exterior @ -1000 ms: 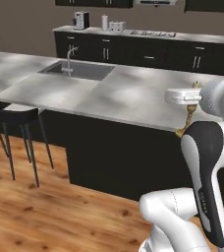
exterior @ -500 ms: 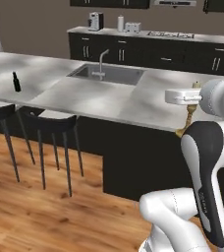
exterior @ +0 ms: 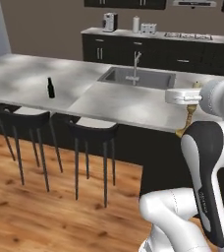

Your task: Get the candle and the beer from the cabinet and move them to the dining counter.

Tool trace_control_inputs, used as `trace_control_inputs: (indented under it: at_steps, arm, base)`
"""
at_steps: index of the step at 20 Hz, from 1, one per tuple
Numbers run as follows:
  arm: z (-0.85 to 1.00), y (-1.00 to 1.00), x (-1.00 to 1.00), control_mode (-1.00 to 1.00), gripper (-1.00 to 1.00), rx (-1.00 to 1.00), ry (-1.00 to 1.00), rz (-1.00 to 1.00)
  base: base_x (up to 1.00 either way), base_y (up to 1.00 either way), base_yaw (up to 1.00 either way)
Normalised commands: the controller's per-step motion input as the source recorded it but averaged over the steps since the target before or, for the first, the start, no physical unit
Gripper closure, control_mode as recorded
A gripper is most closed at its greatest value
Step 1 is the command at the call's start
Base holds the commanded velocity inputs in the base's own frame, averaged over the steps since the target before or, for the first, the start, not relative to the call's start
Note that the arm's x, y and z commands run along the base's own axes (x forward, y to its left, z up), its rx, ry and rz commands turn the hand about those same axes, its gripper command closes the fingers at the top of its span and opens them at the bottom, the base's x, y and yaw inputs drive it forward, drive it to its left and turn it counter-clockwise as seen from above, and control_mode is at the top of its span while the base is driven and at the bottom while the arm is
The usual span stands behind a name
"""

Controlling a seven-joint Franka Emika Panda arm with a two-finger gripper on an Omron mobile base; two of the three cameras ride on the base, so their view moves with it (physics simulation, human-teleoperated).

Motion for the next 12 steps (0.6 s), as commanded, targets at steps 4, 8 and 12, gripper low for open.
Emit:
trace_control_inputs:
  at_steps: [4, 8, 12]
  arm:
    - [0.0, 0.0, 0.0, 1.0, 1.0, 0.0, 0.0, 0.0]
    - [0.0, 0.0, 0.0, 1.0, 1.0, 0.0, 0.0, 0.0]
    - [0.0, 0.0, 0.0, 1.0, 1.0, 0.0, 0.0, 0.0]
  base:
    - [0.88, 1.0, -0.07]
    - [0.86, 1.0, -0.15]
    - [0.83, 1.0, -0.2]
